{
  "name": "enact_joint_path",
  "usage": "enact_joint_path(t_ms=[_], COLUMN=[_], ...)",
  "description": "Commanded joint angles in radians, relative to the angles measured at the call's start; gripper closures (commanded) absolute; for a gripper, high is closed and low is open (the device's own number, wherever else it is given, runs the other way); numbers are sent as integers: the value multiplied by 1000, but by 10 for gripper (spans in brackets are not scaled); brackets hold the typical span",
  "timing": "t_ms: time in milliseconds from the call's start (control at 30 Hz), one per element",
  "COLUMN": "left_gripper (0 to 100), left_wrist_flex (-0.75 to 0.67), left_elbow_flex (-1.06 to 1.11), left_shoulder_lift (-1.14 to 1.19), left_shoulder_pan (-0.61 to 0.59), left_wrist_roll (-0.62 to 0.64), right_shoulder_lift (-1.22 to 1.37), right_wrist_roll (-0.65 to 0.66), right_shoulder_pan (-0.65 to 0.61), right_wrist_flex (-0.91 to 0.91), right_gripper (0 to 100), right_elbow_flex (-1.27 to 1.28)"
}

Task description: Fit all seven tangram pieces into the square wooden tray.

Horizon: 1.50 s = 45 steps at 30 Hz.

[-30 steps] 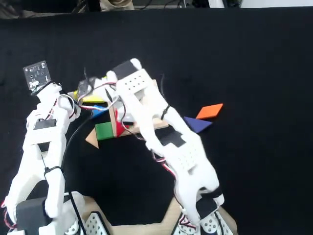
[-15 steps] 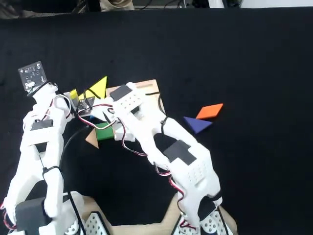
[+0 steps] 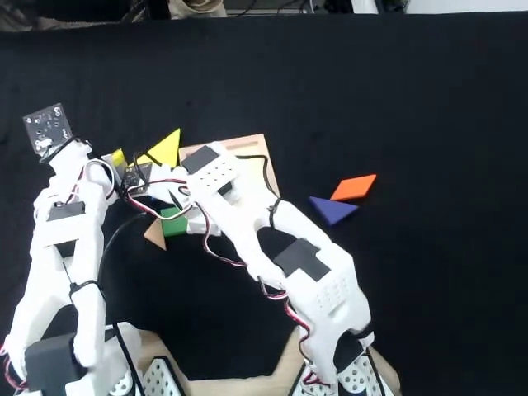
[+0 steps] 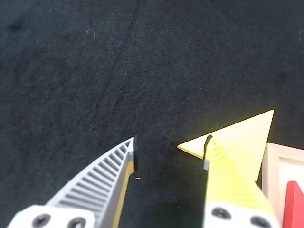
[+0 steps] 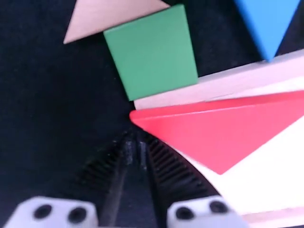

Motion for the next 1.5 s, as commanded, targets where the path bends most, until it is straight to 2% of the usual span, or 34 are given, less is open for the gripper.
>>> enact_joint_path(t_ms=[0,333,667,800,1167,1467], left_gripper=[759,759,759,759,759,759], left_wrist_flex=[-20,-20,-20,-20,-20,-20], left_elbow_flex=[-10,-10,-10,-10,-10,-8], left_shoulder_lift=[-3,-3,-3,-3,-3,-3], left_shoulder_pan=[5,8,8,8,8,8], left_wrist_roll=[11,11,11,11,11,8], right_shoulder_lift=[-62,-68,-28,35,61,179], right_wrist_roll=[0,43,43,89,91,97], right_shoulder_pan=[14,86,91,100,187,279], right_wrist_flex=[-61,-63,-91,-98,160,86], right_gripper=[987,987,987,987,987,987], right_elbow_flex=[-21,-54,-110,-150,-386,-380])
